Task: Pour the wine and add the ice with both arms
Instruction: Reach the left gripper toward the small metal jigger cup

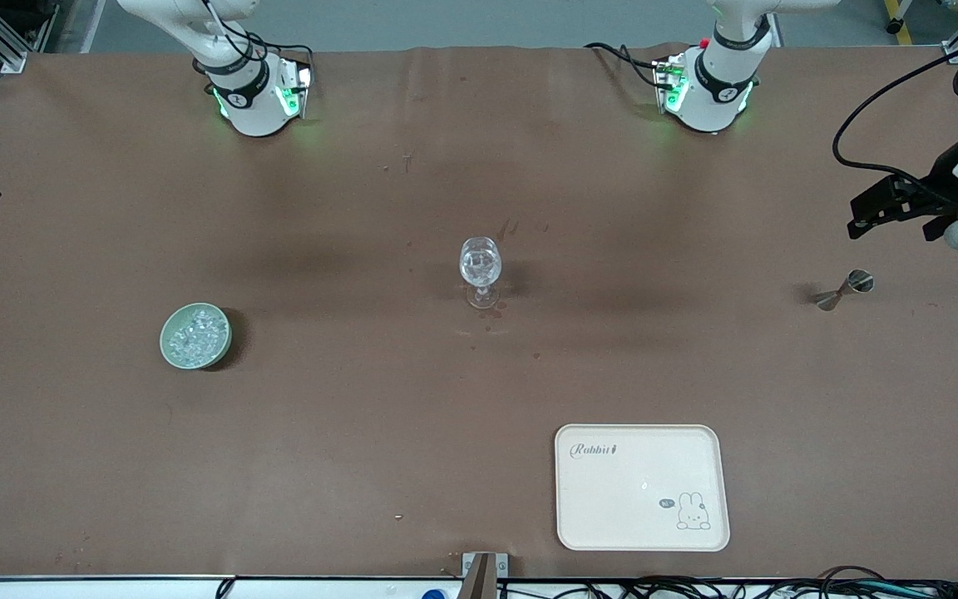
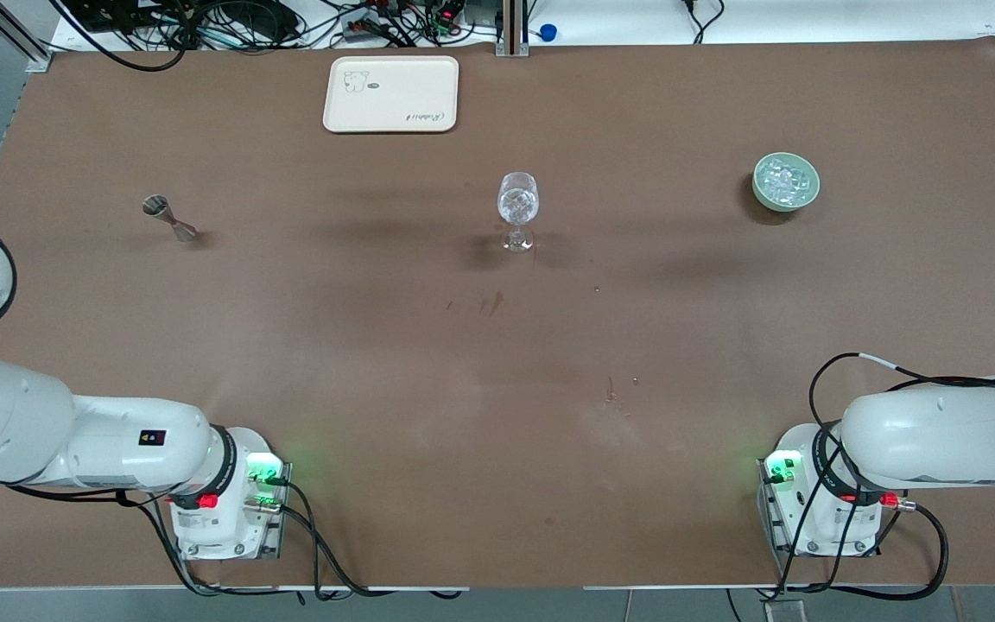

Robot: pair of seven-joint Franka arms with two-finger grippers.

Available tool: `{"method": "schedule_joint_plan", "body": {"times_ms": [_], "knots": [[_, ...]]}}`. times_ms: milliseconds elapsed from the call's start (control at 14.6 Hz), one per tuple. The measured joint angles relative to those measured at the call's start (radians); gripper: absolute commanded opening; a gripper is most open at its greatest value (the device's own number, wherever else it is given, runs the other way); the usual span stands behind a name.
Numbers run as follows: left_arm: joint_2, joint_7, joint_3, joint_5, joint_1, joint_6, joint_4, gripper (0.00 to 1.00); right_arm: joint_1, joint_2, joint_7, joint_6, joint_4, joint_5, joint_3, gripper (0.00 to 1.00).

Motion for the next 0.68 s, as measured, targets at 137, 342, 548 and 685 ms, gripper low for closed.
{"method": "schedule_joint_plan", "body": {"times_ms": [137, 342, 548, 685], "knots": [[0.0, 0.0, 0.001, 0.0, 0.001, 0.0, 0.0, 1.0, 0.007, 0.0, 0.0, -0.013, 0.0, 0.0, 0.001, 1.0], [0.0, 0.0, 0.002, 0.0, 0.001, 0.0, 0.0, 1.0, 0.017, 0.0, 0.001, -0.021, 0.0, 0.0, 0.001, 1.0], [0.001, -0.002, 0.004, 0.0, 0.002, -0.022, -0.004, 1.0, 0.018, 0.0, 0.001, -0.029, 0.0, 0.0, 0.001, 1.0], [0.005, -0.03, 0.034, 0.0, 0.002, -0.029, -0.006, 1.0, 0.018, 0.0, 0.0, -0.038, 0.0, 0.0, 0.001, 1.0]]}}
